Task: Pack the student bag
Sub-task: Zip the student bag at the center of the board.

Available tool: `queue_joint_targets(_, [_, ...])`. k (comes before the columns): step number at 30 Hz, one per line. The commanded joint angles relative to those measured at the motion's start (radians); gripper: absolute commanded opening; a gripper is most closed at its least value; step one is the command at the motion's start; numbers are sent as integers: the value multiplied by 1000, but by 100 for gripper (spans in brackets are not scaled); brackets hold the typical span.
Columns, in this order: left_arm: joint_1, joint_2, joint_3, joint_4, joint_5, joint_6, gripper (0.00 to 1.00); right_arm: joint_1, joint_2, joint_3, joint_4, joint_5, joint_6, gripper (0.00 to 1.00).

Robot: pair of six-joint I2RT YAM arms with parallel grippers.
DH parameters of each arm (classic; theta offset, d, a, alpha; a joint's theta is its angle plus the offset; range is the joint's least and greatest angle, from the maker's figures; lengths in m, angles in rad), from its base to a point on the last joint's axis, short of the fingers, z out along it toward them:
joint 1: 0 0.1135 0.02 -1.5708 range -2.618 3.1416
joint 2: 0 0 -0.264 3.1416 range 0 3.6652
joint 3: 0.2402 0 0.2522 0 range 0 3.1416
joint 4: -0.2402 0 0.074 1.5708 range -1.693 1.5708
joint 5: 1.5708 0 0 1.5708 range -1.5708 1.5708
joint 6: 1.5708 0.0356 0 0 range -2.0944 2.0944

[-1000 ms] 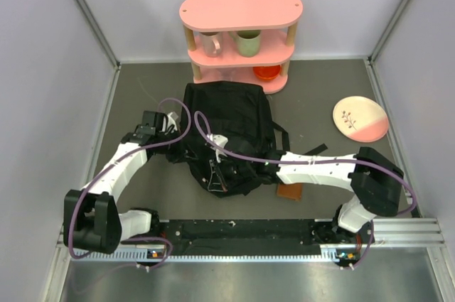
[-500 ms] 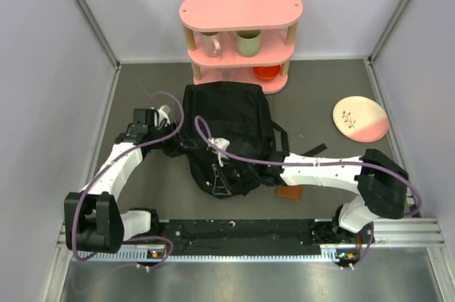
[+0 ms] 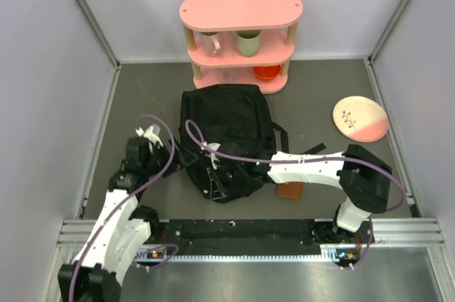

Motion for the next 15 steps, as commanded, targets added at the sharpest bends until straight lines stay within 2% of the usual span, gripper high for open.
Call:
queue_joint_targets(1, [-138, -138, -85, -73, -142, -153, 86, 0, -45, 13, 78, -40, 9, 0])
queue_joint_targets(2, [-210, -152, -90, -102, -179, -203, 87, 1, -48, 7, 78, -37, 12, 0])
queue_joint_targets(6, [-344, -184, -123, -110, -294, -320, 84, 0, -55, -15, 97, -34, 24, 0])
queue_joint_targets(10, [-391, -219, -160, -89, -334, -417, 68, 1, -68, -29, 118, -28, 38, 0])
queue_joint_targets(11, [-399, -230, -172, -76, -337, -432, 53, 0, -68, -29, 120, -19, 39, 0])
queue_joint_targets(13, [-417, -247, -205, -40, -339, -460, 35, 0, -65, -30, 126, -19, 38, 0])
queue_joint_targets(15, [-417, -247, -228, -27, -341, -468, 7, 1, -56, -30, 127, -28, 41, 0])
